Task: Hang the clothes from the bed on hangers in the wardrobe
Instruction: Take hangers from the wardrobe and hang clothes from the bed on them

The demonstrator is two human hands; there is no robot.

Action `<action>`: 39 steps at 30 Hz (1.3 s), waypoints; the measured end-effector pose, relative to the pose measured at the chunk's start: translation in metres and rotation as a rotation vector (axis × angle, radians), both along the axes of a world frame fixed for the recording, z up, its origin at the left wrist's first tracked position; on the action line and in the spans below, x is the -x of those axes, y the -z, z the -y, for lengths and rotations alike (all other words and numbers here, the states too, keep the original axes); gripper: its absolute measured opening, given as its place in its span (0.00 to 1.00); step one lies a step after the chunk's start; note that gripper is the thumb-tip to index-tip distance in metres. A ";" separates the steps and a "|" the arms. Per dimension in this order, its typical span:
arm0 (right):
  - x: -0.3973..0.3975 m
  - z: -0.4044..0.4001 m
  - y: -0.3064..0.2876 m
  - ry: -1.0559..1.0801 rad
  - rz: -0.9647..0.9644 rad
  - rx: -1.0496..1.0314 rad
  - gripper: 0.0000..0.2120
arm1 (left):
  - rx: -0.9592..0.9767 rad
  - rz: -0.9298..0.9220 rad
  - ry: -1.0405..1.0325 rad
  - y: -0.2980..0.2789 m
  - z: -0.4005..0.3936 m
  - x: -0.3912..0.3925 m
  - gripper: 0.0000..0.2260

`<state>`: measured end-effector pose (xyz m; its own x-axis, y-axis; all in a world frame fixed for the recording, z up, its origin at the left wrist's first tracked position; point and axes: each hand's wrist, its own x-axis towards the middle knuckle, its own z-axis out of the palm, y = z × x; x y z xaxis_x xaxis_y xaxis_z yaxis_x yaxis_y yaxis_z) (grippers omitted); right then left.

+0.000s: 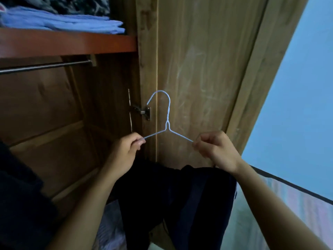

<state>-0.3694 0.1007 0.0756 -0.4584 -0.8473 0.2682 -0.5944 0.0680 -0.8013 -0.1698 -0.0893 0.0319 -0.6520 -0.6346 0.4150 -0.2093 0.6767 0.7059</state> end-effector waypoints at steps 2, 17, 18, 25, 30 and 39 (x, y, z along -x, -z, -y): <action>0.015 -0.024 0.012 0.118 -0.246 -0.023 0.14 | -0.055 -0.079 0.047 0.000 -0.017 0.018 0.09; 0.022 -0.175 0.019 0.703 -0.216 0.063 0.08 | -0.326 -0.136 0.485 -0.001 -0.097 0.139 0.12; 0.016 -0.182 0.018 0.751 -0.219 0.056 0.08 | -0.305 -0.123 0.527 -0.003 -0.100 0.143 0.12; -0.043 -0.217 0.007 1.037 -0.362 -0.001 0.07 | -0.153 -0.069 0.777 -0.027 -0.130 0.144 0.06; -0.098 -0.227 -0.002 1.186 -0.408 -0.050 0.06 | -0.171 -0.093 0.922 -0.033 -0.141 0.141 0.05; -0.178 -0.253 -0.007 1.445 -0.391 -0.146 0.06 | -0.171 -0.084 1.150 -0.032 -0.186 0.134 0.10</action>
<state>-0.1918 0.3535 0.0823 -0.8206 0.2301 0.5231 -0.1160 0.8292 -0.5468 -0.3038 0.0962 0.0637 -0.8536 0.2614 0.4505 0.5178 0.3314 0.7887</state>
